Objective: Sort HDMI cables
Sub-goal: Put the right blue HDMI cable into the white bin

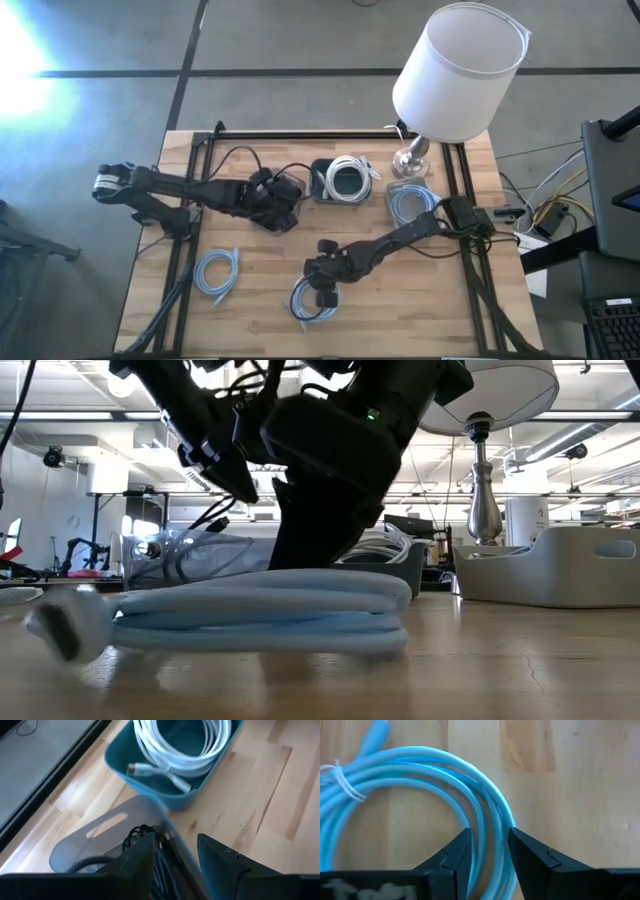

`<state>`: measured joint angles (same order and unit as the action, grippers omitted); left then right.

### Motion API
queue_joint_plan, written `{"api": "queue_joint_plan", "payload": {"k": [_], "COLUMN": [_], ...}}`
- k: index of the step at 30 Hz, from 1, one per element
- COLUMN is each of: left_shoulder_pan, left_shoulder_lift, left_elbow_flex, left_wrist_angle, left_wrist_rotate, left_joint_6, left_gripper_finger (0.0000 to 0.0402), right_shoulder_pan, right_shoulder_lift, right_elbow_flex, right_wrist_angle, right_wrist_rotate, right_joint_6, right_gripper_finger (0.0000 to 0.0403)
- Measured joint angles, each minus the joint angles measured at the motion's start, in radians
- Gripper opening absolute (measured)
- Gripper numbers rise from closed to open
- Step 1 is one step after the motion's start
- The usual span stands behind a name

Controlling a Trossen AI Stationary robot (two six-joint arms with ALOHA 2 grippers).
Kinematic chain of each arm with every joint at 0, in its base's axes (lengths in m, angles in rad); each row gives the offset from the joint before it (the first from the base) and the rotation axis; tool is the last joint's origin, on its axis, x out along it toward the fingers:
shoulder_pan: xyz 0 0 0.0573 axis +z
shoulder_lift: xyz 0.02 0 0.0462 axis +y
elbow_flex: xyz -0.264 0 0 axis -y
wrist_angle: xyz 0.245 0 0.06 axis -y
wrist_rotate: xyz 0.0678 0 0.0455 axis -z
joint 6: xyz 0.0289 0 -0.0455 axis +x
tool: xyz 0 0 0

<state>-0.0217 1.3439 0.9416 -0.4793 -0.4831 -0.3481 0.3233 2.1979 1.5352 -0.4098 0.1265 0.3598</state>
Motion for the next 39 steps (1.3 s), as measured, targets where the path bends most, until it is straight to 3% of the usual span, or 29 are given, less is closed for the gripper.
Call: {"api": "queue_joint_plan", "payload": {"k": [6, 15, 23, 27, 39], "left_shoulder_pan": [0.0, 0.0, 0.0, 0.0, -0.001], "left_shoulder_lift": [0.0, 0.0, 0.0, 0.0, 0.0], "left_elbow_flex": [-0.033, -0.035, -0.045, -0.048, -0.048], "left_wrist_angle": [0.0, 0.001, 0.001, 0.0, 0.001], "left_wrist_rotate": [0.0, 0.0, 0.0, 0.0, 0.0], "left_joint_6": [-0.002, -0.003, -0.004, -0.01, -0.029], "left_gripper_finger": [0.0152, 0.0152, 0.0152, 0.0152, 0.0152], "right_shoulder_pan": [0.002, -0.005, -0.007, -0.008, -0.006], "right_shoulder_lift": [0.006, 0.021, 0.037, 0.013, -0.178], "right_elbow_flex": [-0.004, -0.003, -0.001, 0.002, 0.032], "right_wrist_angle": [-0.01, -0.002, -0.008, -0.028, -0.403], "right_wrist_rotate": [0.125, 0.14, 0.096, 0.078, 0.084], "right_joint_6": [-0.076, -0.08, -0.083, -0.061, 0.187], "right_gripper_finger": [0.0107, 0.0113, 0.0025, 0.0018, 0.0015]}}
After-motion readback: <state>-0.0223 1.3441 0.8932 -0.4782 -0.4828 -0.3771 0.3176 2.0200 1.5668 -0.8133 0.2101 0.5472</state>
